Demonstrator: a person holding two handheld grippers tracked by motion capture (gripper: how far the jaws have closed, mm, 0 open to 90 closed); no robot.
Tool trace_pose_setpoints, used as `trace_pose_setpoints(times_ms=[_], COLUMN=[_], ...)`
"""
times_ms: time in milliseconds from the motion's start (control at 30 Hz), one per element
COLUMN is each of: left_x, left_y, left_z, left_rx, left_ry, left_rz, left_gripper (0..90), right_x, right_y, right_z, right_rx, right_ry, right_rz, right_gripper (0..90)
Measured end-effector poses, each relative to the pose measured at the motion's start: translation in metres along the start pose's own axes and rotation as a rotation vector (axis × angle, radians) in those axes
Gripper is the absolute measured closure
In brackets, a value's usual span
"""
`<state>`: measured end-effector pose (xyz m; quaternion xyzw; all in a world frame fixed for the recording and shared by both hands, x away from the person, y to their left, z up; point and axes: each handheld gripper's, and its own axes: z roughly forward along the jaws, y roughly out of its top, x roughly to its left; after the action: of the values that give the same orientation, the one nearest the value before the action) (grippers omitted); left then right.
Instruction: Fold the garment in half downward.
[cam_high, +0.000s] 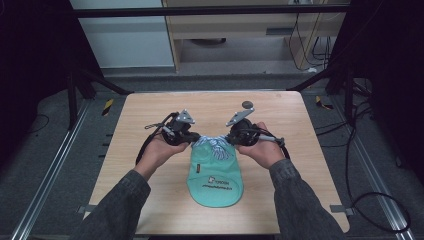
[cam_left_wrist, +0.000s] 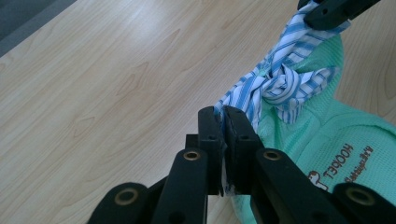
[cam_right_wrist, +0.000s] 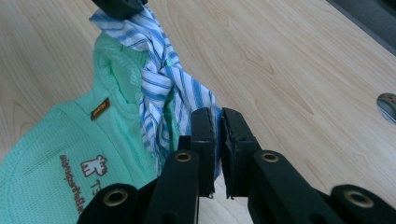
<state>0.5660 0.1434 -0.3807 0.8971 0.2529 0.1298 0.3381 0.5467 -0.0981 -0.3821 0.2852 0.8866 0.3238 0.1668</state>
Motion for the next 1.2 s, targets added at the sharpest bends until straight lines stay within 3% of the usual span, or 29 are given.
trace_pose_setpoints(times_ms=[133, 400, 733, 900, 1200], left_x=[0.007, 0.009, 0.011, 0.016, 0.023], left_y=[0.002, 0.006, 0.012, 0.013, 0.024], left_z=[0.003, 0.005, -0.002, 0.001, 0.002], left_rx=[-0.013, -0.024, -0.038, -0.047, -0.04], left_ry=[-0.005, 0.003, 0.0, 0.014, 0.044], left_rz=[-0.03, -0.04, -0.01, -0.023, -0.01], left_gripper=[86.2, 86.3, 86.2, 86.3, 86.5], right_x=[-0.005, -0.01, -0.018, -0.02, -0.027], right_y=[0.002, 0.004, 0.009, 0.013, 0.026], right_z=[0.005, 0.007, 0.005, 0.008, 0.007], right_rx=[0.0, -0.003, -0.008, -0.007, 0.005], right_ry=[0.006, -0.007, -0.012, -0.021, -0.052], right_rz=[0.001, 0.0, 0.001, -0.001, -0.027], right_gripper=[84.1, 84.1, 84.1, 84.2, 84.1])
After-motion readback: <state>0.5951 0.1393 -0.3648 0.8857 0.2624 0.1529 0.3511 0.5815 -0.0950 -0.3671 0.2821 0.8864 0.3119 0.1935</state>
